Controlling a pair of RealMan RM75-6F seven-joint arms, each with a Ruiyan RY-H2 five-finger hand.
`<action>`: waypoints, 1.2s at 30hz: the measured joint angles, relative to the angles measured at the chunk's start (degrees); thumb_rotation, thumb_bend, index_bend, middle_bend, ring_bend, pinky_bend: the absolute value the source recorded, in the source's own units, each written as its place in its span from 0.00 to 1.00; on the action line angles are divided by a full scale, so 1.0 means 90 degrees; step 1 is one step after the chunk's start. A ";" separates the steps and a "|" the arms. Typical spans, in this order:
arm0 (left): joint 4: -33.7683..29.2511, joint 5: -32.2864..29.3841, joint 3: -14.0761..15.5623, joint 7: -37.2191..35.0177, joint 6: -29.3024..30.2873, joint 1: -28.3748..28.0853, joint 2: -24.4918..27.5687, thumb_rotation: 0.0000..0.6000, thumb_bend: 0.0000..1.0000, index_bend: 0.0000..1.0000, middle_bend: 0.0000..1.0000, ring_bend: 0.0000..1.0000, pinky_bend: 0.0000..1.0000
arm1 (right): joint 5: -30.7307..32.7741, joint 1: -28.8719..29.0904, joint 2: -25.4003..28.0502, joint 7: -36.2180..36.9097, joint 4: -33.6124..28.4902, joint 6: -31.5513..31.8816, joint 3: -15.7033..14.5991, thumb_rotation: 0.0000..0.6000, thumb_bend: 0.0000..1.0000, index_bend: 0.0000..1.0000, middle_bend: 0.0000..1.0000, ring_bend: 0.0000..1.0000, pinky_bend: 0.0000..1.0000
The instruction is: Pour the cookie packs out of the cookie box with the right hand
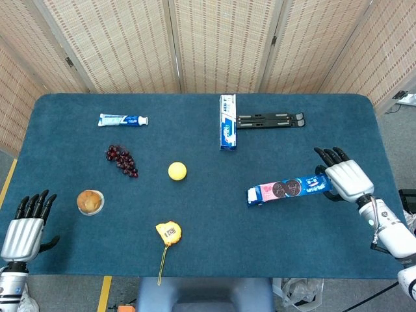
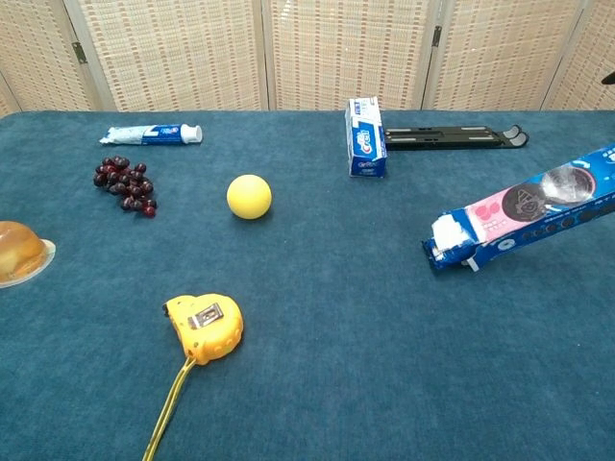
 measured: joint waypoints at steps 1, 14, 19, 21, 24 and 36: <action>0.0009 -0.0017 -0.0001 0.0036 -0.0026 -0.0012 -0.0017 1.00 0.21 0.00 0.00 0.00 0.00 | 0.0060 0.0026 0.0168 -0.0107 -0.0167 -0.0041 0.0020 1.00 0.33 0.43 0.00 0.00 0.00; 0.0118 -0.0358 -0.0011 0.0437 -0.0467 -0.0214 -0.0247 1.00 0.21 0.00 0.00 0.00 0.00 | 0.0255 0.0299 0.1755 0.0327 -0.1044 -0.0658 0.0246 1.00 0.33 0.45 0.00 0.00 0.00; 0.0151 -0.0523 -0.0043 0.0542 -0.0608 -0.0283 -0.0305 1.00 0.21 0.00 0.00 0.00 0.00 | 0.0208 0.0294 0.2371 0.0622 -0.1318 -0.0798 0.0290 1.00 0.33 0.46 0.00 0.00 0.00; 0.0160 -0.0543 -0.0041 0.0564 -0.0635 -0.0304 -0.0324 1.00 0.21 0.00 0.00 0.00 0.00 | 0.0181 0.0296 0.2584 0.0651 -0.1399 -0.0897 0.0292 1.00 0.33 0.46 0.00 0.00 0.00; 0.0179 -0.0576 -0.0034 0.0631 -0.0670 -0.0327 -0.0360 1.00 0.21 0.00 0.00 0.00 0.00 | 0.0179 0.0309 0.2941 0.0662 -0.1608 -0.1108 0.0298 1.00 0.33 0.46 0.00 0.00 0.00; 0.0238 -0.0768 0.0003 0.0870 -0.0878 -0.0451 -0.0502 1.00 0.21 0.00 0.00 0.00 0.00 | 0.0018 0.0087 0.3683 0.0971 -0.2193 -0.1121 0.0363 1.00 0.33 0.46 0.00 0.00 0.00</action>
